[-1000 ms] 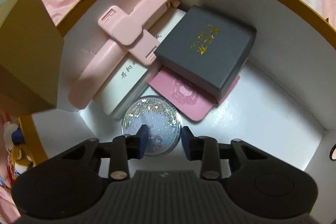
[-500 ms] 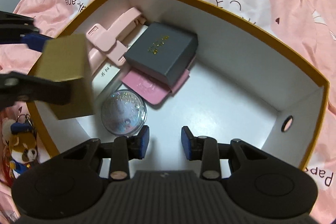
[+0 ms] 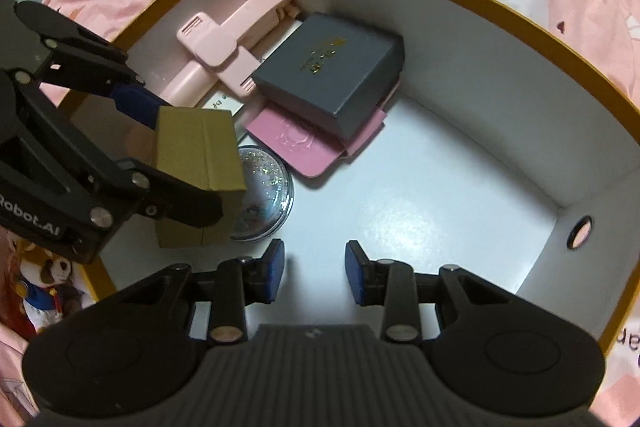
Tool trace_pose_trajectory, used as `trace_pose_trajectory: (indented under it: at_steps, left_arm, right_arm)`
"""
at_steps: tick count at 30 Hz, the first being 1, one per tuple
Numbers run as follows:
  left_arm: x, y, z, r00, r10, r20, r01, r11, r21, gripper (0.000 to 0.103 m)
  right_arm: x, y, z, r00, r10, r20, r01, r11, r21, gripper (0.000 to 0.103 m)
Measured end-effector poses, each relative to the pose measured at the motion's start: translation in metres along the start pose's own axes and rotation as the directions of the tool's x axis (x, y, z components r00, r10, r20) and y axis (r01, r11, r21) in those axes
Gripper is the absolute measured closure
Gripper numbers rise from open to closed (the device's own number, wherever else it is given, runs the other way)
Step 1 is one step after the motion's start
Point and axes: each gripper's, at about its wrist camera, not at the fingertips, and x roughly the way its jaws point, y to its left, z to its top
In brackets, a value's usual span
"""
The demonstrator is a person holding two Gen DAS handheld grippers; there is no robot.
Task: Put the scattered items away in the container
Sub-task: 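Lower the gold box into the orange box and open the left gripper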
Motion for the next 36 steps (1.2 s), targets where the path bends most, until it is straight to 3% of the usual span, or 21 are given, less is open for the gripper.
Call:
trace_pose_trajectory:
  at_steps: [5,12,19,20,22,24,29,36]
  left_arm:
    - [0.001,0.006,0.006,1.0,-0.008,0.009,0.009,0.999,-0.041,0.032]
    - [0.003,0.01,0.004,1.0,-0.024,0.016,0.024,0.999,-0.03,0.03]
    - [-0.015,0.014,0.0,0.997,-0.052,0.055,0.054,0.998,-0.044,0.03]
    - [-0.018,0.014,-0.001,0.997,-0.055,0.059,0.058,0.997,-0.048,0.032]
    - [-0.022,0.017,-0.004,0.995,-0.069,0.065,0.073,0.995,-0.065,0.049]
    - [-0.024,0.02,-0.005,0.994,-0.081,0.067,0.086,0.994,-0.073,0.055]
    - [-0.026,0.024,-0.009,0.993,-0.077,0.092,0.085,0.993,-0.086,0.056]
    - [-0.046,0.018,-0.016,0.984,-0.06,0.167,0.068,0.997,-0.041,0.056]
  right_arm:
    - [0.004,0.011,0.003,1.0,0.019,0.001,-0.019,0.999,-0.045,0.066]
    - [0.004,0.019,0.007,1.0,0.021,0.019,-0.019,0.997,-0.074,0.066]
    - [0.007,0.024,0.01,1.0,-0.012,0.024,0.014,0.996,-0.093,0.067]
    - [0.006,0.025,0.01,0.999,-0.019,0.031,0.022,0.995,-0.097,0.072]
    - [0.006,0.027,0.01,0.999,-0.025,0.045,0.03,0.994,-0.105,0.08]
    - [0.007,0.031,0.011,0.998,-0.033,0.059,0.04,0.992,-0.123,0.084]
    - [0.007,0.039,0.015,0.995,-0.039,0.091,0.052,0.989,-0.14,0.091]
    - [0.003,0.036,0.016,0.991,-0.083,0.105,0.092,0.992,-0.09,0.089]
